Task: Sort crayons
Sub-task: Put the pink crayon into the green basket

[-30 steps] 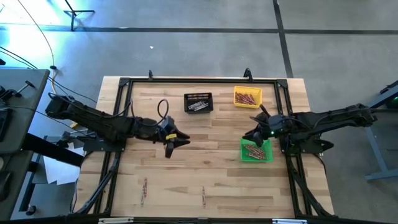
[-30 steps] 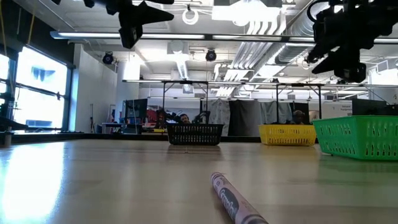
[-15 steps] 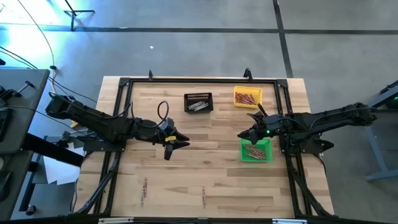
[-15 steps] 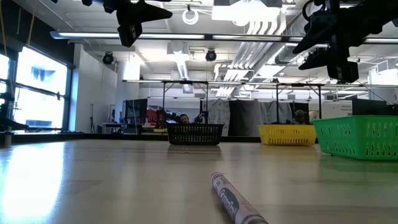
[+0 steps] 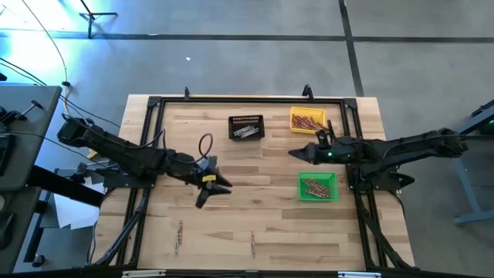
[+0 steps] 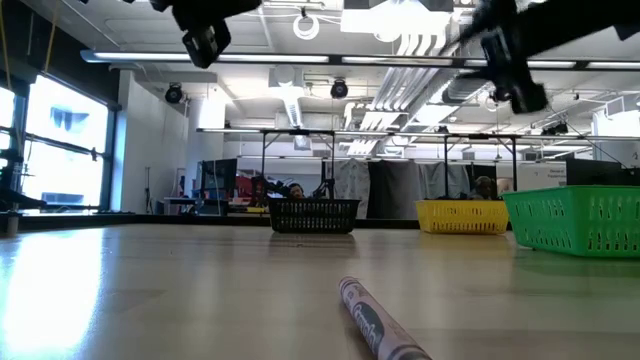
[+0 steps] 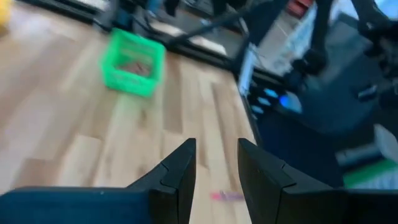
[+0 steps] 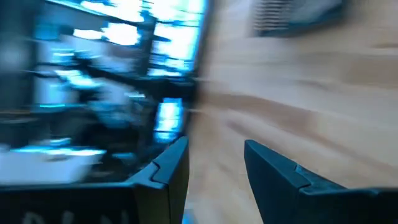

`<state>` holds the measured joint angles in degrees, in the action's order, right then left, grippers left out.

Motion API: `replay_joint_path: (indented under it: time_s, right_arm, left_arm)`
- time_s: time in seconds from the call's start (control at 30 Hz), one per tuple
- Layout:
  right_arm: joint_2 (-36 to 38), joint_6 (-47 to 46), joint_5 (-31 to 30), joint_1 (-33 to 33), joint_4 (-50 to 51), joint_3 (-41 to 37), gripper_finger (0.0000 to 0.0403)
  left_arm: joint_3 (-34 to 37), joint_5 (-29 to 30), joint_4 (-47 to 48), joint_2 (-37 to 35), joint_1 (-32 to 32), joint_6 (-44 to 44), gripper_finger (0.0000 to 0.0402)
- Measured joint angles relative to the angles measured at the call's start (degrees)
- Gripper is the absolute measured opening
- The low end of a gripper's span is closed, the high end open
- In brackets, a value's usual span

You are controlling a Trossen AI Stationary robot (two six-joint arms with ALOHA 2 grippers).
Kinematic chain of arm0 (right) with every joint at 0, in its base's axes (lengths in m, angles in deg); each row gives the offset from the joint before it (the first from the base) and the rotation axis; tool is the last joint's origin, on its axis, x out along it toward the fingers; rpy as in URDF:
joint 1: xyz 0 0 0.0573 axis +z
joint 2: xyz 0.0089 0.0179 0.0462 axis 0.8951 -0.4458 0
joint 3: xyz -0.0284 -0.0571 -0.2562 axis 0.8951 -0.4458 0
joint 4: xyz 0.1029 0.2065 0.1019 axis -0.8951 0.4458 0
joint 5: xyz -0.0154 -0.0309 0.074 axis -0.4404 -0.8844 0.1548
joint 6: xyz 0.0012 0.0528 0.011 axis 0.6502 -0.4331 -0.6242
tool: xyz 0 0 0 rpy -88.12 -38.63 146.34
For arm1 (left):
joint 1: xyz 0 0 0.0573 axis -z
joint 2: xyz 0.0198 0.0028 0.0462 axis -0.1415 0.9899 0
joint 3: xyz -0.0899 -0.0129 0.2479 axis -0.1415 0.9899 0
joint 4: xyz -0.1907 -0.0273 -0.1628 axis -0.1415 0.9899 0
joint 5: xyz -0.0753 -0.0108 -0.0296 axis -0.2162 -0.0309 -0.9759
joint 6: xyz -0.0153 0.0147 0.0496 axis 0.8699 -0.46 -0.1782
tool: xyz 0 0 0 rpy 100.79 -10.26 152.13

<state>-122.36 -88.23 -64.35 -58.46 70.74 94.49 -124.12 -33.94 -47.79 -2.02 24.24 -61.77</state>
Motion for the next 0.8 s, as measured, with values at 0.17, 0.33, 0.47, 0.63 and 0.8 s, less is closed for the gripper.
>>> replay_joint_path:
  time_s: [0.17, 0.33, 0.47, 0.63, 0.8]
  right_arm:
    - [-10.4, 4.1, -2.3, 4.8, -20.0, 1.9, 0.0142]
    - [-26.2, 6.7, -1.7, 11.0, -13.9, 13.4, 0.0142]
    - [-36.8, 7.1, 2.8, 14.2, 1.1, 26.2, 0.0142]
    - [-48.0, 6.7, 6.7, 18.6, 17.6, 40.9, 0.0142]
    - [-57.5, 11.5, 12.5, 21.1, 18.4, 51.0, 0.0142]
  left_arm:
    - [0.0, -1.2, 3.6, 0.0, 3.8, 0.0, 0.0103]
    - [0.0, -2.3, 6.4, -0.8, 7.3, 0.6, 0.0103]
    - [-0.1, -2.4, 11.0, -2.2, 10.0, 2.3, 0.0103]
    - [0.0, -2.3, 14.3, -2.9, 12.8, 4.4, 0.0103]
    - [0.0, -2.3, 16.0, -3.0, 15.1, 4.5, 0.0096]
